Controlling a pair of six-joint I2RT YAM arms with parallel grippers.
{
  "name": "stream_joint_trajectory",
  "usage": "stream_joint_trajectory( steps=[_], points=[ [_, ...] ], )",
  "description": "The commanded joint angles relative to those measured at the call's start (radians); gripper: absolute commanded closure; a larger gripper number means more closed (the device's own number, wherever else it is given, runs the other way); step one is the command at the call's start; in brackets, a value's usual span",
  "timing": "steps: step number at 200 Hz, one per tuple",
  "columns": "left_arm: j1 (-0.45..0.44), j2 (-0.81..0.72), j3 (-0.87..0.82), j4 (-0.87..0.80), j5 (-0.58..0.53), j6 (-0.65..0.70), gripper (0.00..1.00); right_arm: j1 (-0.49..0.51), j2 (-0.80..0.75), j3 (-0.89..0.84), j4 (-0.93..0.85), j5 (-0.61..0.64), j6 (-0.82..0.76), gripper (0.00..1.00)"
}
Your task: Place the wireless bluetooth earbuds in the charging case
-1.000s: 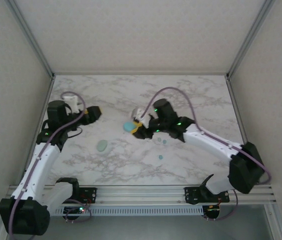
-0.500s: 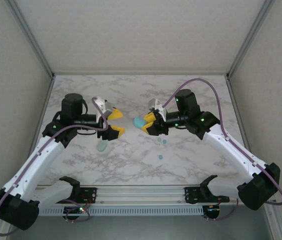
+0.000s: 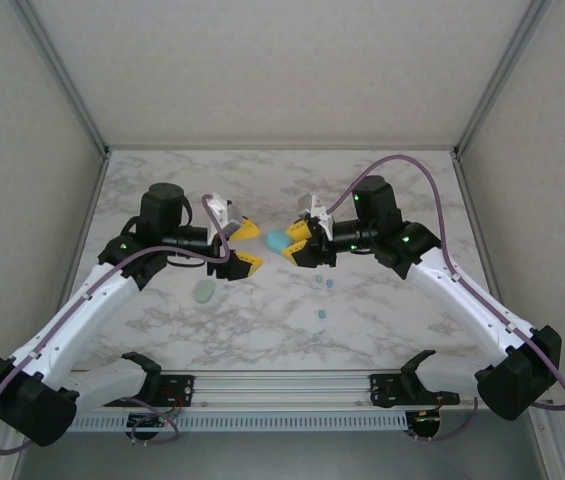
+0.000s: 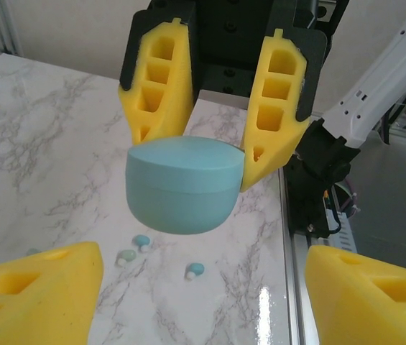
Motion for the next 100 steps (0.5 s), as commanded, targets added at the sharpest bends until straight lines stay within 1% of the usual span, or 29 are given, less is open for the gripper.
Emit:
stream_joint_trajectory(
  steps=[1,44,63,100],
  points=[
    [-0.026,0.008,0.001,0.102,-0.022,-0.081,0.27,0.010,0.006,0.022,0.045,-0.034,-0.013,0.65],
    [-0.054,0.017,0.000,0.121,-0.036,-0.082,0.31,0.012,0.025,0.032,0.044,-0.043,-0.015,0.66],
    [-0.057,0.023,0.003,0.110,-0.031,-0.078,0.34,0.013,0.030,0.033,0.053,-0.051,-0.015,0.66],
    [-0.067,0.041,0.013,0.079,-0.032,-0.056,0.35,0.019,0.037,0.037,0.078,-0.065,-0.002,0.66]
  ],
)
